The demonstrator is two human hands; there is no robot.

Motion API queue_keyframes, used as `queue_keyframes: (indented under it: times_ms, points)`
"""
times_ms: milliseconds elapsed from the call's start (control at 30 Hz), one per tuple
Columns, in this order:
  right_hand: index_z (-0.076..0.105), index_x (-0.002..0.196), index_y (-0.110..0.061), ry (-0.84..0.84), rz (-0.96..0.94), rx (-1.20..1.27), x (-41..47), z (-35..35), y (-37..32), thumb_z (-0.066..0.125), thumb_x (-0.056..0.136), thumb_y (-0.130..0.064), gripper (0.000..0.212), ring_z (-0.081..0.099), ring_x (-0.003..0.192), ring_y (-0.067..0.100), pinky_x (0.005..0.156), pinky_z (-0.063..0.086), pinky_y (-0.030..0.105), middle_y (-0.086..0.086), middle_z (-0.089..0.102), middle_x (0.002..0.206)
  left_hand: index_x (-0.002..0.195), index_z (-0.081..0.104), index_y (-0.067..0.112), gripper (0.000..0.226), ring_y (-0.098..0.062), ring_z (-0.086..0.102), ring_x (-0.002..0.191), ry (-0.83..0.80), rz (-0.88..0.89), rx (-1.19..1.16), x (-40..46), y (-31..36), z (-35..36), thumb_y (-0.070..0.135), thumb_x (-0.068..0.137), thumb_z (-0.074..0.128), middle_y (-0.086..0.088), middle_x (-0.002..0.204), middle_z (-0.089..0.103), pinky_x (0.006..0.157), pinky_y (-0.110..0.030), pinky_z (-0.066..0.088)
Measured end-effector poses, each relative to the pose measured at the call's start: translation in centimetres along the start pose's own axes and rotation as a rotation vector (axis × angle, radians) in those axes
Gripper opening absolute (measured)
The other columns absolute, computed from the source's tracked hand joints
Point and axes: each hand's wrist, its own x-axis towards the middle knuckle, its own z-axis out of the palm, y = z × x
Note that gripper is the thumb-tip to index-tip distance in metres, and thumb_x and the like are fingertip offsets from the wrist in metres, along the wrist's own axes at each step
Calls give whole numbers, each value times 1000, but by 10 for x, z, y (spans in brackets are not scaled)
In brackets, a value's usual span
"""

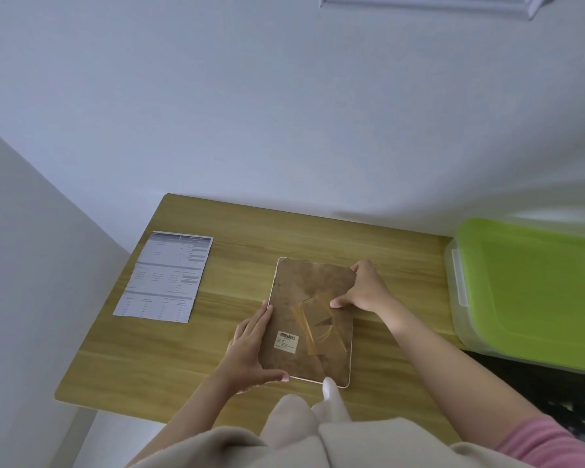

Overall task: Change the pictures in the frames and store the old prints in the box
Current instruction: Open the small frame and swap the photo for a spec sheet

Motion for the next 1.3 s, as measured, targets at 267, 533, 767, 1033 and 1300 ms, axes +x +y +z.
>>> queue_keyframes:
  times_ms: [267, 533, 767, 1033, 1300]
  points:
    - [30, 112, -18, -26, -57, 94, -5, -3, 4, 92, 52, -30, 87, 47, 105, 21, 82, 44, 31, 2, 44, 115, 144, -11, 37, 137, -7, 14, 134, 8, 1, 4, -1, -1, -1, 70, 42, 75, 23, 151, 0, 113, -36, 26]
    - [27, 111, -23, -40, -128, 190, -14, -6, 10, 91, 55, -31, 85, 48, 93, 18, 69, 41, 27, 2, 47, 110, 144, -5, 40, 131, -4, 10, 133, 32, 52, 3, -3, 2, -2, 62, 46, 79, 23, 151, -6, 112, -34, 21]
    - [38, 133, -26, 160, -193, 357, -48, 22, 26, 83, 69, -28, 78, 52, 102, 12, 86, 46, 31, -10, 52, 104, 147, 5, 31, 130, -13, 26, 127, 91, 7, -6, -5, 5, 4, 60, 44, 80, 15, 142, 15, 109, -40, 32]
    - [48, 129, -25, 260, -208, 389, -112, 80, 62, 82, 69, -20, 69, 52, 100, -2, 83, 39, 10, -8, 60, 99, 148, 5, 29, 127, -13, 28, 125, 134, 14, -31, -11, 6, 8, 54, 51, 82, 13, 138, 17, 109, -36, 30]
    - [45, 136, -20, 239, -260, 256, -109, 95, 39, 84, 64, -23, 82, 54, 101, 10, 87, 44, 22, -3, 55, 110, 149, 4, 25, 127, -17, 26, 129, 165, -33, -43, -18, -5, -11, 39, 53, 86, 7, 139, 16, 111, -34, 29]
